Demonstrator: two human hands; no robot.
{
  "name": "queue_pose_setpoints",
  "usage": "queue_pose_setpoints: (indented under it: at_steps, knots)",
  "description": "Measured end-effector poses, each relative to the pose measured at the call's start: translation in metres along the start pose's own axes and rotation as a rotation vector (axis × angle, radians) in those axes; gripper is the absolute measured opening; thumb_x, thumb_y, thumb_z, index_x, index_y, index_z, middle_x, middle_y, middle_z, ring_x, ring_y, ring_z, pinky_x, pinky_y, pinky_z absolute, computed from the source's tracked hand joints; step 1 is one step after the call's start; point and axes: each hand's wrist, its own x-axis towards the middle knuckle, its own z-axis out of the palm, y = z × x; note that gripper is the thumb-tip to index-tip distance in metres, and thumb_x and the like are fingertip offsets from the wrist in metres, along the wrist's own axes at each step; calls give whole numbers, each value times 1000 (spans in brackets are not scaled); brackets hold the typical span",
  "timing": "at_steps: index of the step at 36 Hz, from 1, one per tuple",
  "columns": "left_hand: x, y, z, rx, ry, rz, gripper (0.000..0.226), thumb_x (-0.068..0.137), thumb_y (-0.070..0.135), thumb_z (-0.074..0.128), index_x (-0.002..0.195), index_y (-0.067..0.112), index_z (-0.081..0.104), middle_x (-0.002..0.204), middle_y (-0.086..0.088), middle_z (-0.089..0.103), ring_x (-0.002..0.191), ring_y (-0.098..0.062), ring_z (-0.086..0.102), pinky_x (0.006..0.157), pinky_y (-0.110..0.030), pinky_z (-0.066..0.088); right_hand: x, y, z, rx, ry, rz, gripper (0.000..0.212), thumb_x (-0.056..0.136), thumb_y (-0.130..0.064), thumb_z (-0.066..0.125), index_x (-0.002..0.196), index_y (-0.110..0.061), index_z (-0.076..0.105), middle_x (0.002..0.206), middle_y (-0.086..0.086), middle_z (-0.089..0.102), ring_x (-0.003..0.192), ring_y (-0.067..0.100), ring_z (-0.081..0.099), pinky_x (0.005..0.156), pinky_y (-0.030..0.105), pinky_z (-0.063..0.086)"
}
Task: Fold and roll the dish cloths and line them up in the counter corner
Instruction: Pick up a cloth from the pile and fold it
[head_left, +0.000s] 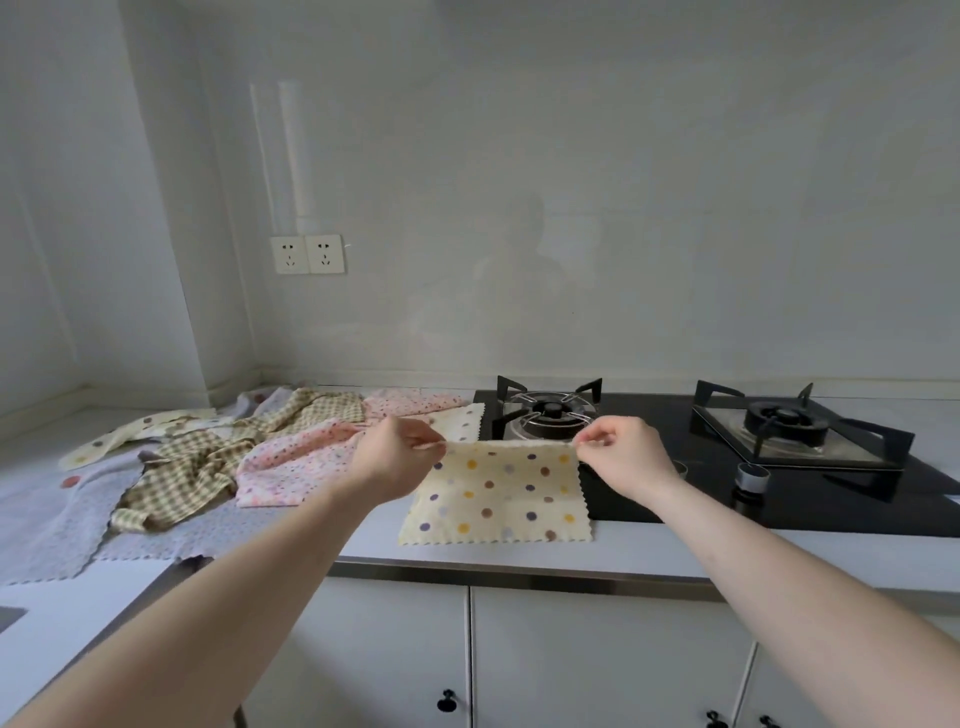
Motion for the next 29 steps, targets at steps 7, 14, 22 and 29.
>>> queue_pose_setpoints:
  at_steps: [7, 14, 22, 29]
  knots:
    - [-30, -23, 9, 52, -65, 40, 11, 86, 25, 75, 96, 27, 79, 104, 11, 77, 101, -5, 70, 95, -30, 56, -33, 19, 6, -174, -80, -53, 15, 81, -22, 70, 78, -35, 75, 84, -18, 72, 87, -1, 66, 72, 20, 52]
    - [-54, -39, 21, 132, -142, 22, 11, 90, 24, 71, 98, 26, 77, 106, 9, 76, 103, -8, 69, 94, -28, 55, -54, 33, 15, -329, -116, -61, 19, 83, -26, 66, 79, -43, 75, 96, -22, 74, 95, 5, 66, 84, 29, 54]
    - [-72, -41, 30, 199, -143, 23, 25, 96, 25, 59, 114, 27, 75, 123, 10, 72, 114, -15, 66, 91, -20, 47, -65, 43, 25, -291, -150, -22, 23, 85, -31, 64, 103, -35, 78, 122, -18, 70, 109, 5, 67, 98, 29, 53]
    - [-66, -28, 21, 115, -112, -44, 27, 83, 49, 57, 97, 34, 75, 103, 12, 74, 86, -12, 69, 77, -26, 54, -63, 31, 24, -173, -53, -25, 18, 90, -36, 62, 99, -31, 77, 117, -20, 69, 112, 4, 59, 95, 26, 45]
